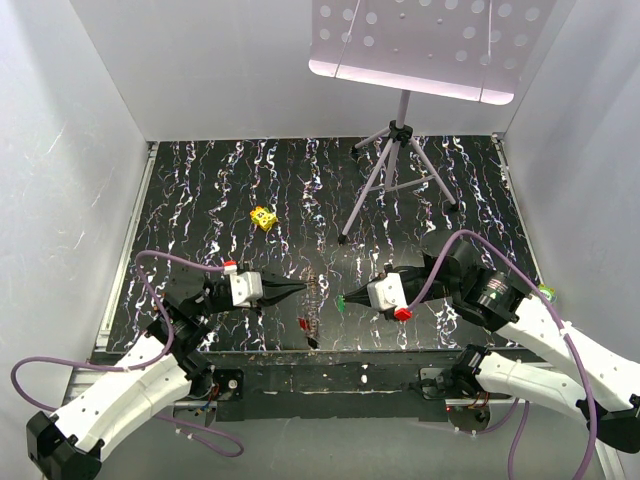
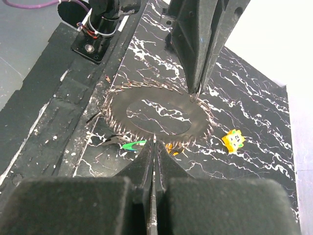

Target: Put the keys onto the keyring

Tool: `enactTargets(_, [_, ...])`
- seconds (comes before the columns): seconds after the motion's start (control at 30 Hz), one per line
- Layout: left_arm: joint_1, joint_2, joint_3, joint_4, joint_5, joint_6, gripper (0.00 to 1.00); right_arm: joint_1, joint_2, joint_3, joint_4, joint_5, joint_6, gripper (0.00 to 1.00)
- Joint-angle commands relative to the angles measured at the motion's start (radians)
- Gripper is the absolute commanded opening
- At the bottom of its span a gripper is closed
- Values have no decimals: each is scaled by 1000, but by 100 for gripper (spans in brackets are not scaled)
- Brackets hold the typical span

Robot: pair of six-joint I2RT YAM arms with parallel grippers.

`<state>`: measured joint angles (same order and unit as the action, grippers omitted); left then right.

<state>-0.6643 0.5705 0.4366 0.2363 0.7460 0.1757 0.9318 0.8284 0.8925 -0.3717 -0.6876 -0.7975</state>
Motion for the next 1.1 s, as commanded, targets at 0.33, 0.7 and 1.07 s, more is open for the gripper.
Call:
enactTargets(0.33, [40,17,47,60,21,-4,0,7,-17,-6,57,33,63,1])
enactTargets(0.7, [60,22,50,54,24,-7,0,7,-23,-12,50,13,101,1])
enactTargets(1.07, [60,17,40,55,1,-25,0,7,-25,-17,85,22,175,1])
